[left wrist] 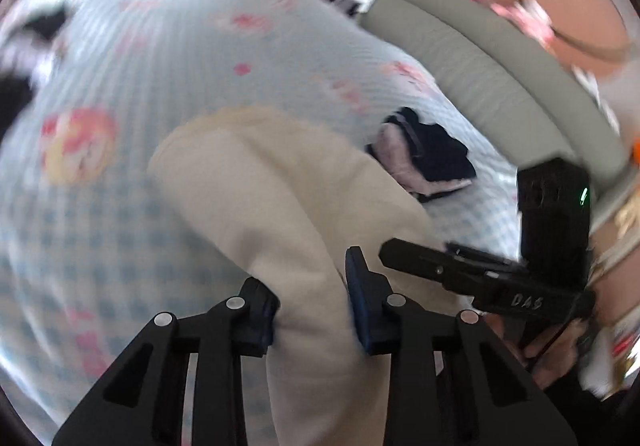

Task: Fold clothes
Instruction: 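Grasp the folded cream bundle with the left gripper and lift it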

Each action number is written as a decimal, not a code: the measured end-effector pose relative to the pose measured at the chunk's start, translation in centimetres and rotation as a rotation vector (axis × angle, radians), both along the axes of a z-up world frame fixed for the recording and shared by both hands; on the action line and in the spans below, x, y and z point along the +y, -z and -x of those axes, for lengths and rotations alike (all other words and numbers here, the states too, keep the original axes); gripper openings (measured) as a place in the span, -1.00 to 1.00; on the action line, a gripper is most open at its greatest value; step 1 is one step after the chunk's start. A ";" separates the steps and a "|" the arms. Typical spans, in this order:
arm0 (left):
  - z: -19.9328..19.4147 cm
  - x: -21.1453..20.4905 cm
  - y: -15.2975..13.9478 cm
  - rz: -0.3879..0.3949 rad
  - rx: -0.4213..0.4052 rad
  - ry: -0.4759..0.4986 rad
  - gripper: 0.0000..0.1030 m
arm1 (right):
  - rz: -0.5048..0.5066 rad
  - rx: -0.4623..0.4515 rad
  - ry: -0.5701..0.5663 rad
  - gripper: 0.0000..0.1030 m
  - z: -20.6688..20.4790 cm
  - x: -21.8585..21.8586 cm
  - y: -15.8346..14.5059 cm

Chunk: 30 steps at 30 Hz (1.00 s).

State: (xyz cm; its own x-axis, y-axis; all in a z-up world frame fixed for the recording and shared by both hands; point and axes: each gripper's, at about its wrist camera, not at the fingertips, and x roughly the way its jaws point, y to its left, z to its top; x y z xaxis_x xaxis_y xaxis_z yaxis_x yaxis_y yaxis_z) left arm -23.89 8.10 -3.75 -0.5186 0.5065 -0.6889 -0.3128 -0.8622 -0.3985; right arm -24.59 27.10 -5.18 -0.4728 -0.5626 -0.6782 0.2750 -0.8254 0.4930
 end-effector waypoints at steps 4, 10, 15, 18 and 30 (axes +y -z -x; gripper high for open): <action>0.3 3.7 -1.3 -0.023 0.018 0.030 -0.38 | -0.040 0.058 0.038 -0.01 -1.8 2.9 -2.5; 1.7 10.0 -2.8 -0.035 0.055 0.112 -0.38 | 0.018 0.073 0.155 -0.12 -2.8 9.2 -3.7; 5.9 16.3 -6.2 -0.107 0.129 0.163 -0.39 | -0.002 0.131 0.254 -0.12 -1.6 15.8 -7.5; 8.9 19.6 -8.0 -0.162 0.162 0.167 -0.38 | -0.039 0.203 0.303 -0.12 0.0 20.2 -11.3; 16.3 22.5 5.9 -0.026 -0.153 -0.002 -0.21 | -0.373 -0.064 0.593 0.02 10.1 30.9 0.4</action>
